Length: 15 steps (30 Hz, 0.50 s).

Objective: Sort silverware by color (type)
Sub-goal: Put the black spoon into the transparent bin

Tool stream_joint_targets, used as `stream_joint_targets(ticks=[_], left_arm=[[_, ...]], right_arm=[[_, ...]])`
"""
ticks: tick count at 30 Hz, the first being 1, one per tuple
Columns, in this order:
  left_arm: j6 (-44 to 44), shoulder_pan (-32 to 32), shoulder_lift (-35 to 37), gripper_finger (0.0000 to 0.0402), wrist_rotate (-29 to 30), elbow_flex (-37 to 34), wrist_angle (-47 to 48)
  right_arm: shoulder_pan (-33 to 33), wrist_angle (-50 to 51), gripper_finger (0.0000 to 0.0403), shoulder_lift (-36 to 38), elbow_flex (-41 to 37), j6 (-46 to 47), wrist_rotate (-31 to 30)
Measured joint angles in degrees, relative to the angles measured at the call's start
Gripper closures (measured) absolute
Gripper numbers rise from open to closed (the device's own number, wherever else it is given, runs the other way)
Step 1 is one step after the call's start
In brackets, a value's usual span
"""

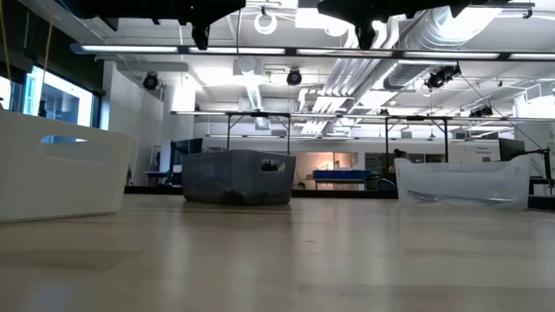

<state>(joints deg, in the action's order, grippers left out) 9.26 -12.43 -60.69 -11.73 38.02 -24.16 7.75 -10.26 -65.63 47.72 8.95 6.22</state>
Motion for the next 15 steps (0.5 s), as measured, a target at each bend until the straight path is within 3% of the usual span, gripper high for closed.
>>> stream_joint_targets(ticks=[8,15], left_arm=[[-0.4,0.0,0.0,0.0401,0.7,0.0,-0.7],[1.0,0.0,-4.1,0.0401,1.7,0.9,-4.5]], right_arm=[[0.0,-1.3,0.0403,-0.6,0.0,-0.4,-2.2],[-0.4,-1.7,0.0402,-9.4,5.6,-0.4,-2.8]])
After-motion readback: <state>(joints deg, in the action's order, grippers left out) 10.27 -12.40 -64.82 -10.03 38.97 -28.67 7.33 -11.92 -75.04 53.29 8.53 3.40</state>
